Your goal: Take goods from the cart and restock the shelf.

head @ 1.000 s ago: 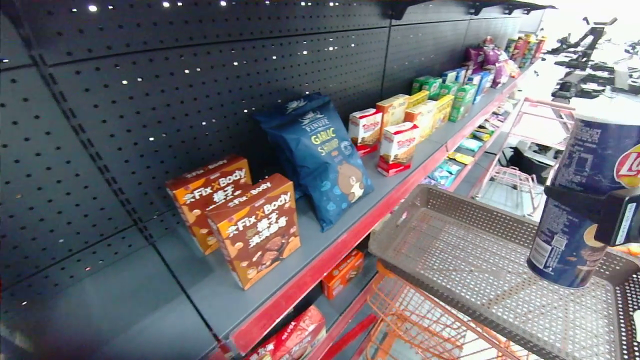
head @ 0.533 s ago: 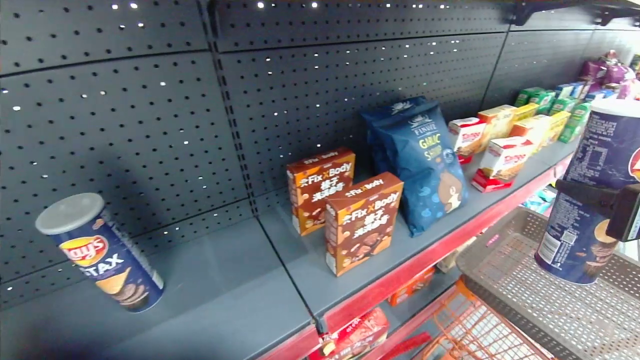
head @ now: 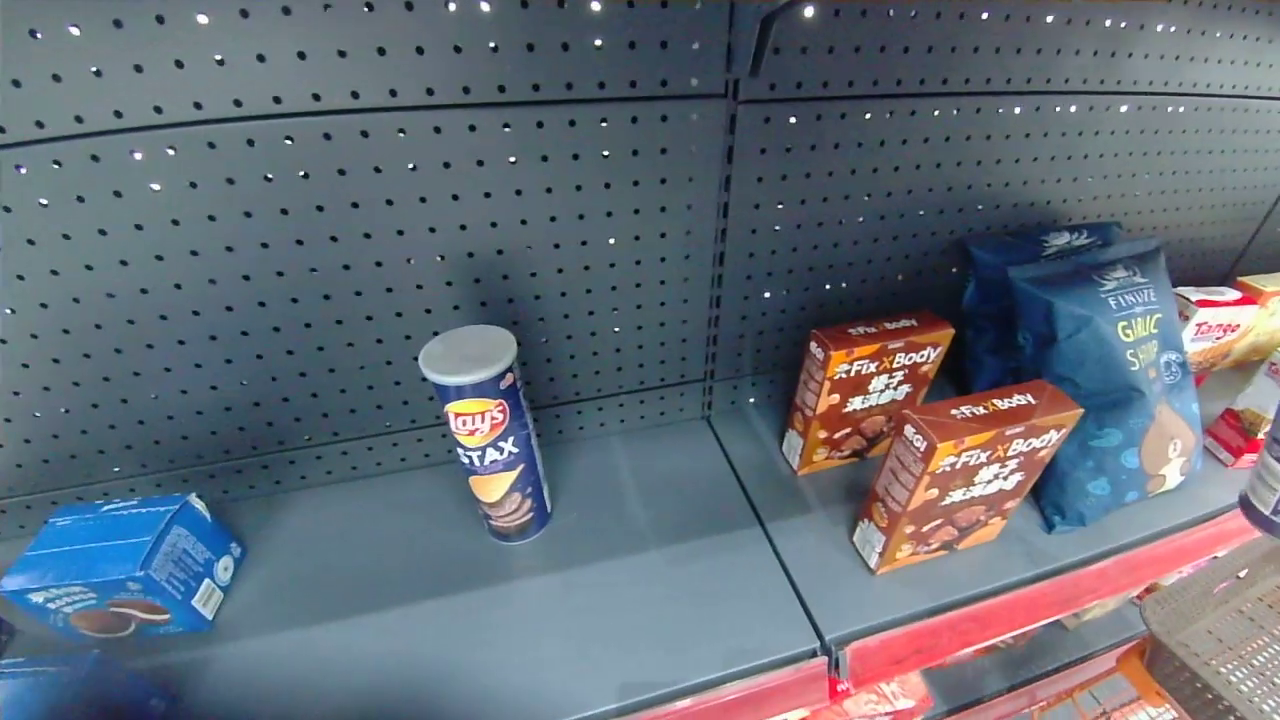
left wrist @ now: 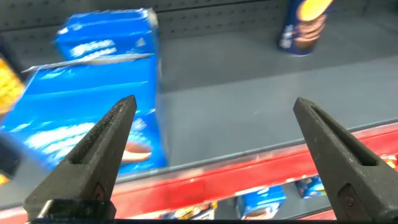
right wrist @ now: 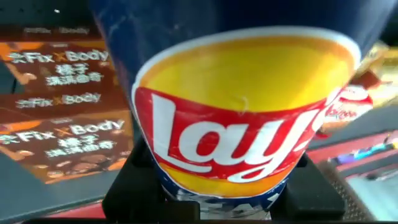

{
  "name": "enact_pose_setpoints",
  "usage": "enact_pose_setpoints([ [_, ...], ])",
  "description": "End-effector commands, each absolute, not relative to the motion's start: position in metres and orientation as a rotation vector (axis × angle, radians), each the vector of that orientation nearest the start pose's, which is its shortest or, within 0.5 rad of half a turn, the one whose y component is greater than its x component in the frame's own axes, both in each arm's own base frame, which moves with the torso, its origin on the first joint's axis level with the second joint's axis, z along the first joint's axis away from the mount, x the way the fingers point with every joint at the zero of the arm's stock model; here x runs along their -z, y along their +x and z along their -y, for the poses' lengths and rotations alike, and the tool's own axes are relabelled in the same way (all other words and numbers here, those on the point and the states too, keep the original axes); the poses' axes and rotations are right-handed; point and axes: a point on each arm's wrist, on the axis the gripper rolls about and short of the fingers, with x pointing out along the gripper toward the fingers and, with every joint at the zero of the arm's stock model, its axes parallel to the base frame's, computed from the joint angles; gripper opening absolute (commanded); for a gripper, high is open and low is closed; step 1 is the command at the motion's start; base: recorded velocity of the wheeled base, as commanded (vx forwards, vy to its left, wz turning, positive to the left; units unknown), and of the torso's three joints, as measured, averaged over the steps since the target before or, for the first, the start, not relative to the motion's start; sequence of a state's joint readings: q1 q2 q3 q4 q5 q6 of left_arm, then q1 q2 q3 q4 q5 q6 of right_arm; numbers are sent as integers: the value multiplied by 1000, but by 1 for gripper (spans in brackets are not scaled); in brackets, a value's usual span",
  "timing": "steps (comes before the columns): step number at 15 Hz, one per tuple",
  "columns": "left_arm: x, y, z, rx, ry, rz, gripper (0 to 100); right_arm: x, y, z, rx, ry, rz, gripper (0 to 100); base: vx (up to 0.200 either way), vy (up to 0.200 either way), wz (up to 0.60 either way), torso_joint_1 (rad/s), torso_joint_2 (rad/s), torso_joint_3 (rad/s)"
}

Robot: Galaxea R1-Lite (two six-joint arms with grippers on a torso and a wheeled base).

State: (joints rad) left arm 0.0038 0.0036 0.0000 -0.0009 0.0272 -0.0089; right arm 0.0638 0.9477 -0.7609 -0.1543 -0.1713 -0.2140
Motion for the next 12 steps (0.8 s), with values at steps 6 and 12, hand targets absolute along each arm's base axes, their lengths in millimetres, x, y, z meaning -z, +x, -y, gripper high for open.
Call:
enact_pose_setpoints([
  [6, -76, -22, -1, -32, -9, -3, 100, -285, 69, -19, -242, -184, 24, 0, 0, 0, 0, 0, 0, 0],
  [12, -76, -23, -1, -32, -9, -1, 100, -282, 92, -59, -467, -176, -59, 0, 0, 0, 100, 0, 0, 0],
])
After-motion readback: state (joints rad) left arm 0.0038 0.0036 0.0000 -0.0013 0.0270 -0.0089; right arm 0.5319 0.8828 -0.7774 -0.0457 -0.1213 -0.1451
